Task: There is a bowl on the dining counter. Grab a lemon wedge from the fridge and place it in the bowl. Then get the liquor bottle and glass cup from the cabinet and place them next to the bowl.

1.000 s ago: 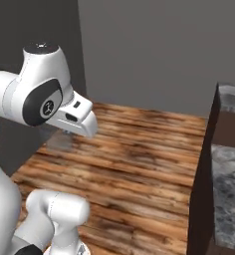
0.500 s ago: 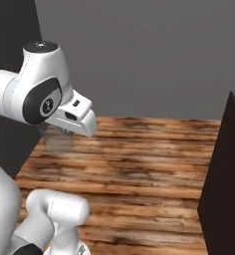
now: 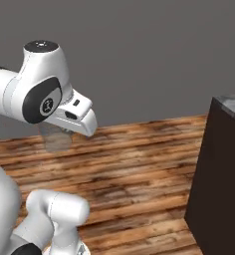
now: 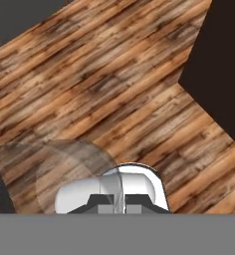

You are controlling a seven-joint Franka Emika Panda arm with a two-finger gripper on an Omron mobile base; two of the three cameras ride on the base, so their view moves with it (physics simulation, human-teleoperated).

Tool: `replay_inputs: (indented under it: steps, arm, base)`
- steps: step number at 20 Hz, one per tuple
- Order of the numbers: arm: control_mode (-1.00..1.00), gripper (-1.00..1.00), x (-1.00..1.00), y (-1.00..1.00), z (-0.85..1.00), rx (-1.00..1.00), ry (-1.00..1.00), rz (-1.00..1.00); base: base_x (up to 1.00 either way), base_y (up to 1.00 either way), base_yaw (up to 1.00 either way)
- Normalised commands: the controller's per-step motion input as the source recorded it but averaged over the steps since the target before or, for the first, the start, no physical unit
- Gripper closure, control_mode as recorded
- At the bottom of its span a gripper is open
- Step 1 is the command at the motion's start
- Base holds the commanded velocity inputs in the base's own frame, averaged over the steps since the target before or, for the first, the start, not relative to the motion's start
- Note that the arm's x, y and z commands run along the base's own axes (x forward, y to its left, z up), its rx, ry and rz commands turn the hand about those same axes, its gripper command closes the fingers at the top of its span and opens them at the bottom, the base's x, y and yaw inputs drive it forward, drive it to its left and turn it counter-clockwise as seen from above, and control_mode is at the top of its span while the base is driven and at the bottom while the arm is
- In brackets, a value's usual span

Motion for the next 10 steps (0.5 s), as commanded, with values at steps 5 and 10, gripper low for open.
replay_inputs:
  steps: [5, 10]
  arm:
    - [1.0, 1.0, 0.0, 0.0, 0.0, 0.0, 0.0, 0.0]
    - [1.0, 1.0, 0.0, 0.0, 0.0, 0.0, 0.0, 0.0]
  base:
    - [1.0, 0.73, -0.52]
    - [1.0, 0.74, -0.5]
